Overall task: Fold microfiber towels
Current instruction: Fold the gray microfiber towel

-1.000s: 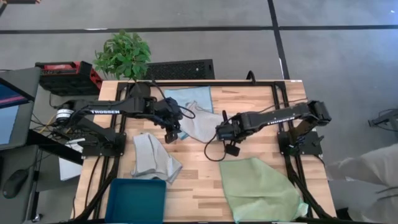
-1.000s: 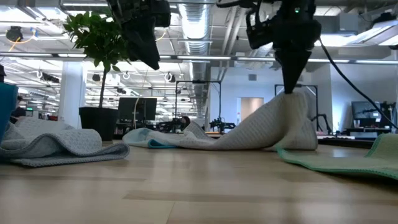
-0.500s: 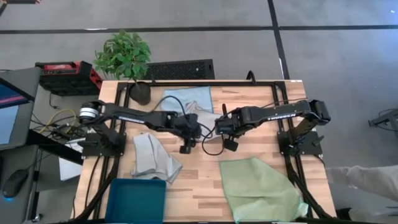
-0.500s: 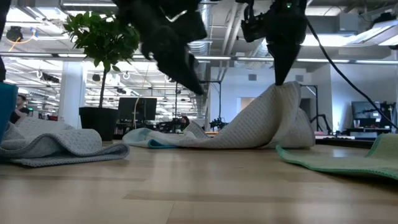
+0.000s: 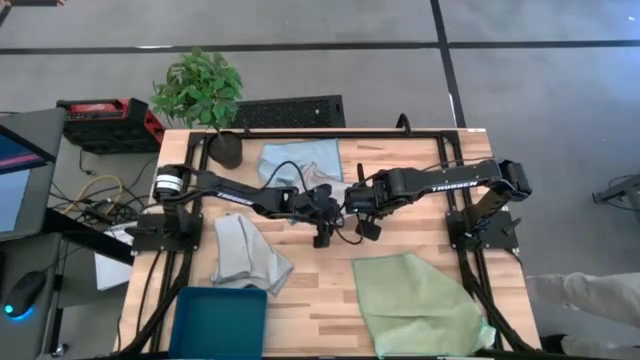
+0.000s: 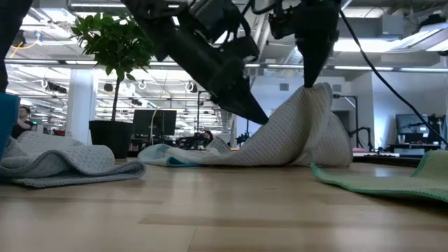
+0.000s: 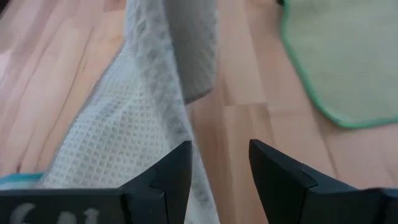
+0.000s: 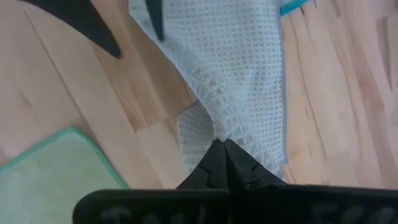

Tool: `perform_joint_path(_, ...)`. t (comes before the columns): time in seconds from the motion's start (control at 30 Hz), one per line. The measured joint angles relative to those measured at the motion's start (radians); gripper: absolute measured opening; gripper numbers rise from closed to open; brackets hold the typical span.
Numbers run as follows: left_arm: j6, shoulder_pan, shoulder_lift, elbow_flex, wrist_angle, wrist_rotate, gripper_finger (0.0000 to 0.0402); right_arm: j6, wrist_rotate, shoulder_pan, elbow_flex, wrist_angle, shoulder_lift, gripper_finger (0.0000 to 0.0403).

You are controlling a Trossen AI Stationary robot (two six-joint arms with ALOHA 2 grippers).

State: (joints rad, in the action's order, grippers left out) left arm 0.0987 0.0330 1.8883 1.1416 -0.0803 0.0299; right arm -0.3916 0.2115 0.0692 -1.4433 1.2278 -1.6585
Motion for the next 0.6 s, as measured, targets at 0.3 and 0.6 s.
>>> perform_joint_path(0.3,-0.040,0.006,0.030,-0.001,-0.018,0.195,0.0153,0.000,0.000,0.000,-0.010,0.006,0.000,0.0000)
perform_joint_path(0.6,-0.070,-0.014,-0.010,-0.001,0.012,0.188,0.0153,0.000,0.020,0.000,-0.010,0.033,0.000,0.0000)
